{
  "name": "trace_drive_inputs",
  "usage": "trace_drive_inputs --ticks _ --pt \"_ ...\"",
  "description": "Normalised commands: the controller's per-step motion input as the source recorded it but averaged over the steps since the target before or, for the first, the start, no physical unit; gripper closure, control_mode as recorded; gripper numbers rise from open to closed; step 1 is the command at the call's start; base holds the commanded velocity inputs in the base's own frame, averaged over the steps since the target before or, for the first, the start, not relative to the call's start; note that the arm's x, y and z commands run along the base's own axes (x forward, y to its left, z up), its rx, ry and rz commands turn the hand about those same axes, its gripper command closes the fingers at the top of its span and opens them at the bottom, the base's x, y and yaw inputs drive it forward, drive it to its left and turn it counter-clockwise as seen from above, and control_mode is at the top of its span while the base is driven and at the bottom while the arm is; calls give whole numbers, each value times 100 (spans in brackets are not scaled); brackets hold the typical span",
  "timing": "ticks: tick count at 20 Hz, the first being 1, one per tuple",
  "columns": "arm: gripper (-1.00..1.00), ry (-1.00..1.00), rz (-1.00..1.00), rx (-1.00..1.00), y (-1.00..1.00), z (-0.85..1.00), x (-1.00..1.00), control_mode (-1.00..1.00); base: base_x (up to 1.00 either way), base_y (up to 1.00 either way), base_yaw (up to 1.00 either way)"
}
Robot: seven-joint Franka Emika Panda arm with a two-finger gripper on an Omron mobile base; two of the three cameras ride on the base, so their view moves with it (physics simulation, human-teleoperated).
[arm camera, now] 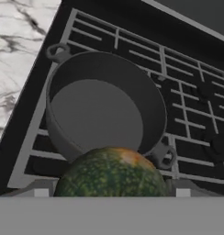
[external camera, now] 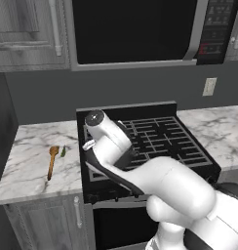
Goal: Put the squash and lemon wedge in the pot. Retrieve the spatula and lightly stir the vegetables in the pot.
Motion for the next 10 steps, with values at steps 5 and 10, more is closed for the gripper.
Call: trace_drive_inputs --ticks 5,10 --pt "100 0 -16 0 -61 -9 30 -100 0 0 0" --pt "100 0 -5 4 -35 -24 45 -100 0 0 0"
